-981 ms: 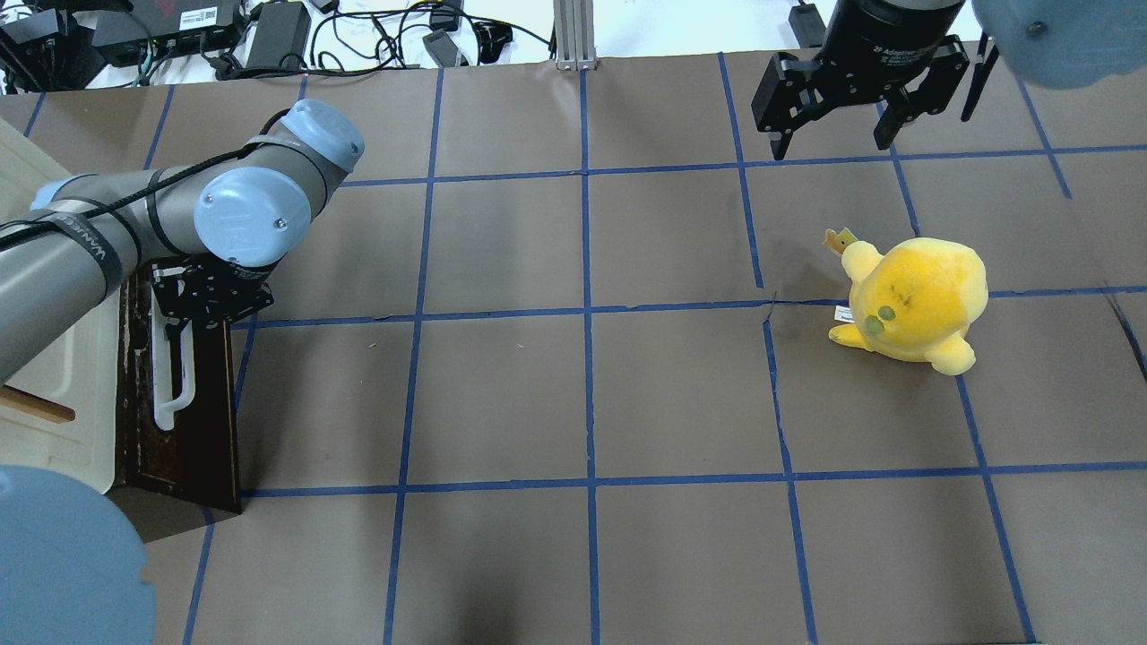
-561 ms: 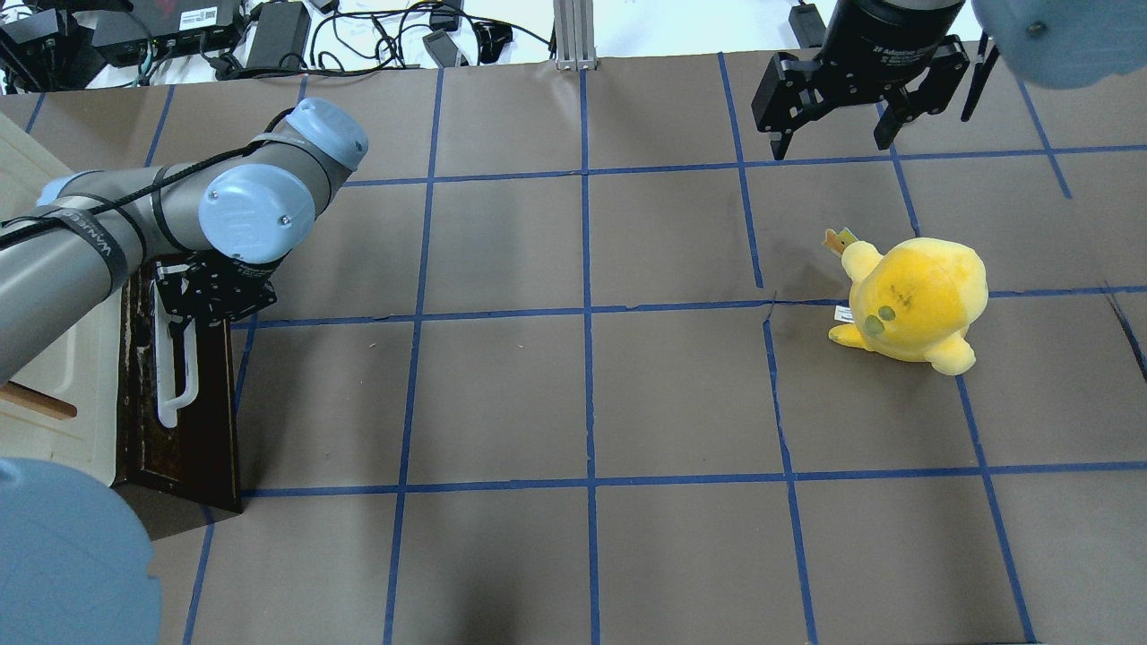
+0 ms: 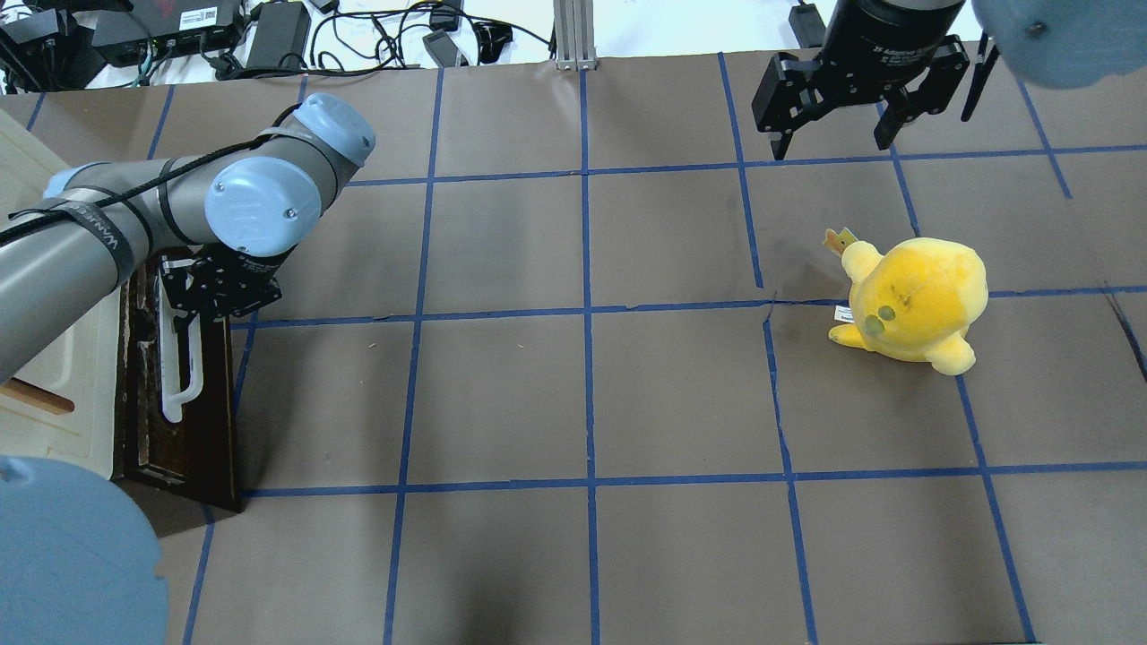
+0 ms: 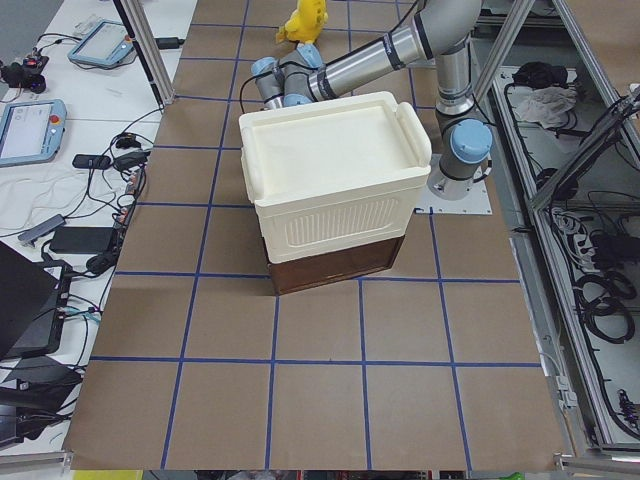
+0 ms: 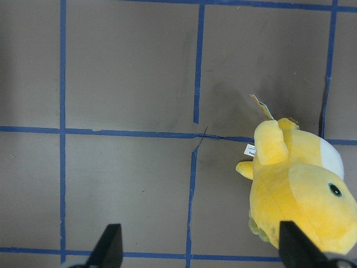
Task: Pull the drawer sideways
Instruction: 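Pull the handle with the left gripper, sliding the drawer out slightly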
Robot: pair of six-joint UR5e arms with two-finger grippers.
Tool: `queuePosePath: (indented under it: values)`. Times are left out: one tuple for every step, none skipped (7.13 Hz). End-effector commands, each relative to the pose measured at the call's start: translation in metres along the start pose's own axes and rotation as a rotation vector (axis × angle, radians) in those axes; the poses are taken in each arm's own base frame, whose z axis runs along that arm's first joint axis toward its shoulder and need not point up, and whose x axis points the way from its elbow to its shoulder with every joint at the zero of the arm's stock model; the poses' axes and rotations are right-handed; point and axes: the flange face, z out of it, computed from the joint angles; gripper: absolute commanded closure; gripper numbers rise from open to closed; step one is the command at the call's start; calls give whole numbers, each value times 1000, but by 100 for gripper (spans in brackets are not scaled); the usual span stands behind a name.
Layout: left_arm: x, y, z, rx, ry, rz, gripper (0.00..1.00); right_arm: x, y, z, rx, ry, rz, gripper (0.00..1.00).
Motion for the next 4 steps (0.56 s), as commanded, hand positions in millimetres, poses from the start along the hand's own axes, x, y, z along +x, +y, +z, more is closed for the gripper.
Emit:
queuePosePath:
  values:
    - [4, 2, -3, 7, -2, 1, 100, 0, 0, 0, 0, 0, 0, 0]
    - [8, 4, -5, 12, -3, 6, 100, 0, 0, 0, 0, -2, 0, 0]
    - [8, 4, -5, 12, -3, 6, 100, 0, 0, 0, 0, 0, 0, 0]
    - [7, 4, -6, 12, -3, 5, 100, 0, 0, 0, 0, -2, 0, 0]
